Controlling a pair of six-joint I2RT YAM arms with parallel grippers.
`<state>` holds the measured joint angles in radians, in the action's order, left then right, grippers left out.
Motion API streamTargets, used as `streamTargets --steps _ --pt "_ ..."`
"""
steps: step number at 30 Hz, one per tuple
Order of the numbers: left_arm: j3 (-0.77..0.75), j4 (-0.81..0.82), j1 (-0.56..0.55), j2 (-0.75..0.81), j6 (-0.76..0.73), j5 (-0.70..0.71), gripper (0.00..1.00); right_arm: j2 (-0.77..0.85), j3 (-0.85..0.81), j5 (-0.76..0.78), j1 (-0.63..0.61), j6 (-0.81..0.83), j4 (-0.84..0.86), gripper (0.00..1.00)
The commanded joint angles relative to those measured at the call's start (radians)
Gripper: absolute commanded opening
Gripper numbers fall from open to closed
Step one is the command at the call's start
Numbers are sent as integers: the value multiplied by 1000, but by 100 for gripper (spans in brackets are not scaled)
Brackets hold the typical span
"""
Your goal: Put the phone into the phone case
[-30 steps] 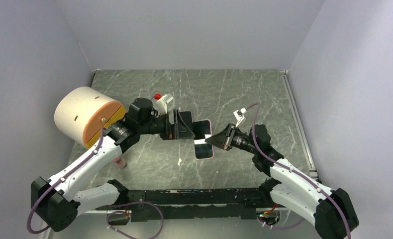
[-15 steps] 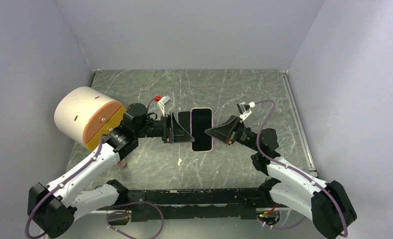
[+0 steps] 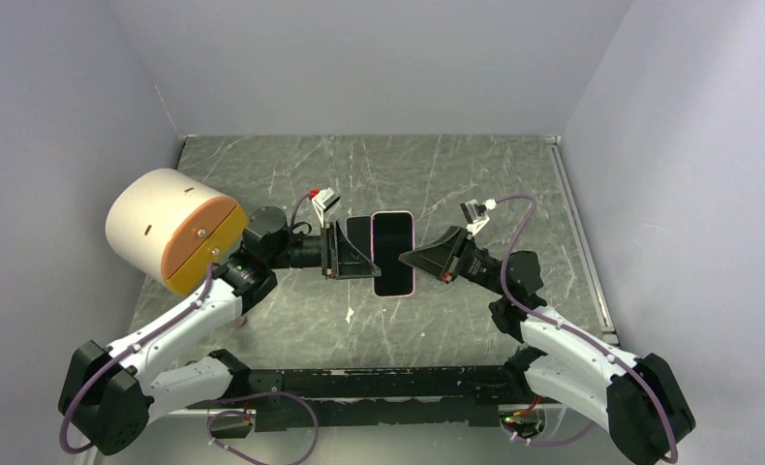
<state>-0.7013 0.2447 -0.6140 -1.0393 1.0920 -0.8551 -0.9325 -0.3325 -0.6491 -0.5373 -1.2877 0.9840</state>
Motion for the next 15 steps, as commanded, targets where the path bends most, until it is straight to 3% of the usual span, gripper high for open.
streamTargets --steps 1,6,9,12,15 --pt "-1 119 2 -28 28 -48 44 45 -35 9 4 42 5 0" --pt "-13 82 1 -56 9 -35 13 60 -55 14 5 107 -107 0" --pt "-41 -47 -1 -52 -59 3 4 79 -58 30 5 139 -167 0" --pt "-49 -109 -1 -35 -100 31 3 91 -75 30 3 182 -236 0" --pt "-59 -143 -1 -29 -117 41 21 95 -81 20 3 212 -262 0"
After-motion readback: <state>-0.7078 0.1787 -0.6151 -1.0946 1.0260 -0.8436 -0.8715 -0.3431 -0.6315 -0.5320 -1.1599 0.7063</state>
